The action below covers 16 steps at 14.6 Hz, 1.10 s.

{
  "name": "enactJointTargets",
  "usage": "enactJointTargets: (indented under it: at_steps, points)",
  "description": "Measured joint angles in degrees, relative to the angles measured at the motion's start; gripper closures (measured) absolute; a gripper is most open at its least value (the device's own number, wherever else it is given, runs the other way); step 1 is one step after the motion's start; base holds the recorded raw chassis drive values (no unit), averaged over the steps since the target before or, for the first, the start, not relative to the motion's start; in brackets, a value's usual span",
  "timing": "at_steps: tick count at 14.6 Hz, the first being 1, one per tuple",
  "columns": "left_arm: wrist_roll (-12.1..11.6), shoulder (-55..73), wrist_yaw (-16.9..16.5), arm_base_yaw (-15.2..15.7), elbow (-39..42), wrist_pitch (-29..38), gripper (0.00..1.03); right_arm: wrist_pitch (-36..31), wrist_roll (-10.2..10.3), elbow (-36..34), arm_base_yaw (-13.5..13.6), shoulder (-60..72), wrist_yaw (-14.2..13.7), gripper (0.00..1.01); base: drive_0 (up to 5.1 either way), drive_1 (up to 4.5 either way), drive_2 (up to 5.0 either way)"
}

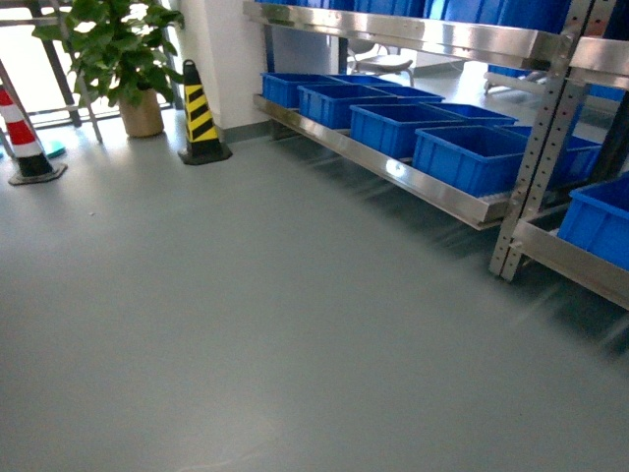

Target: Sort blue parts and orange caps into right shelf containers

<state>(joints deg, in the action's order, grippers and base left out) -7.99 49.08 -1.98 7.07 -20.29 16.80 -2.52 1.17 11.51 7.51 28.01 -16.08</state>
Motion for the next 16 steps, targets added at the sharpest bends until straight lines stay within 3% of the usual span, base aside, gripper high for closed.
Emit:
enactJointTargets:
  at_steps: [16]
  points:
    - [0.0, 0.0, 0.02, 0.02, 0.0, 0.0, 0.58, 0.02, 0.0, 0.0, 0.0, 0.0, 0.02, 0.58, -1.7, -1.66, -1.7]
